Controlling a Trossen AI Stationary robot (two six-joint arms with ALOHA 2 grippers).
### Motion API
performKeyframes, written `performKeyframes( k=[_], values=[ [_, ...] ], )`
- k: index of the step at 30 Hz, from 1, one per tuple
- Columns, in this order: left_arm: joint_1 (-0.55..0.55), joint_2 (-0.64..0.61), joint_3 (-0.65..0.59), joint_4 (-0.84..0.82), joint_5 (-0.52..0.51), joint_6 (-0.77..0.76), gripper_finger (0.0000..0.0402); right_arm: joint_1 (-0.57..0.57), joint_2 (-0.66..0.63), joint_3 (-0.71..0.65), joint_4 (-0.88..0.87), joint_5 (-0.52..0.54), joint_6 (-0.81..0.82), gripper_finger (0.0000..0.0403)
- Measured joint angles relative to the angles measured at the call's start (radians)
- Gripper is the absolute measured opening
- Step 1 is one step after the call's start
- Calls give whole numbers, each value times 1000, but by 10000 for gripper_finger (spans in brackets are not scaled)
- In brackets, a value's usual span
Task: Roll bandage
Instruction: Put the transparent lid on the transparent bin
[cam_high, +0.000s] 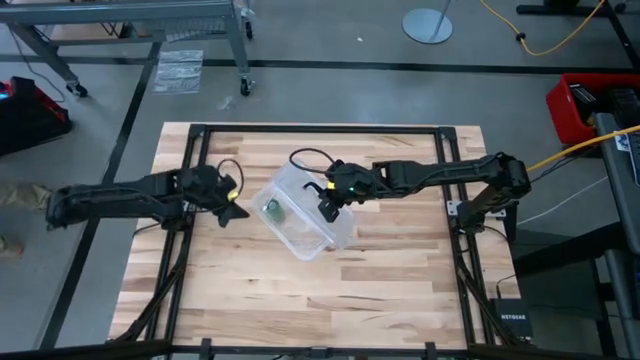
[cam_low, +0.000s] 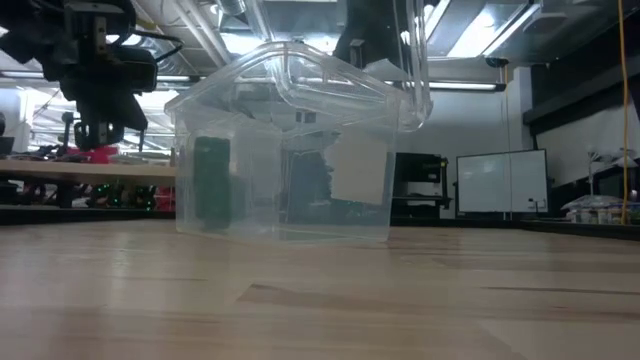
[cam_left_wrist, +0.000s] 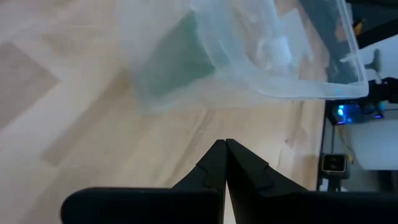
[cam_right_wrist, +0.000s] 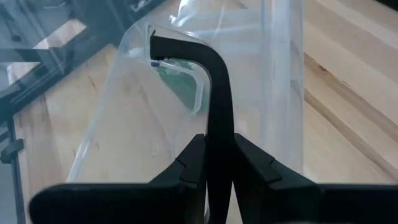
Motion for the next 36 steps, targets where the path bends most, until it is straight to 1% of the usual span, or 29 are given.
performKeyframes(
  k=[4,7,10,14,19,24,29,36],
  values=[
    [-143,34,-55,158,-85,-105,1,0,0,0,2,4,0,58],
    [-243,83,-91,304,-188,-158,1,0,0,0,5,5,0,58],
    [-322,161,-117,461,-270,-184,1,0,0,0,5,4,0,58],
    [-388,298,-118,617,-363,-184,1,0,0,0,8,4,0,58],
    [-405,468,-118,815,-392,-151,1,0,0,0,11,0,6,58],
    [-405,576,-118,962,-401,-106,1,0,1,0,10,-2,8,58],
    [-403,621,-117,1021,-434,-74,1,0,18,0,6,21,49,58],
    [-403,628,-117,1022,-443,-47,1,0,59,0,1,21,92,58]
  ],
)
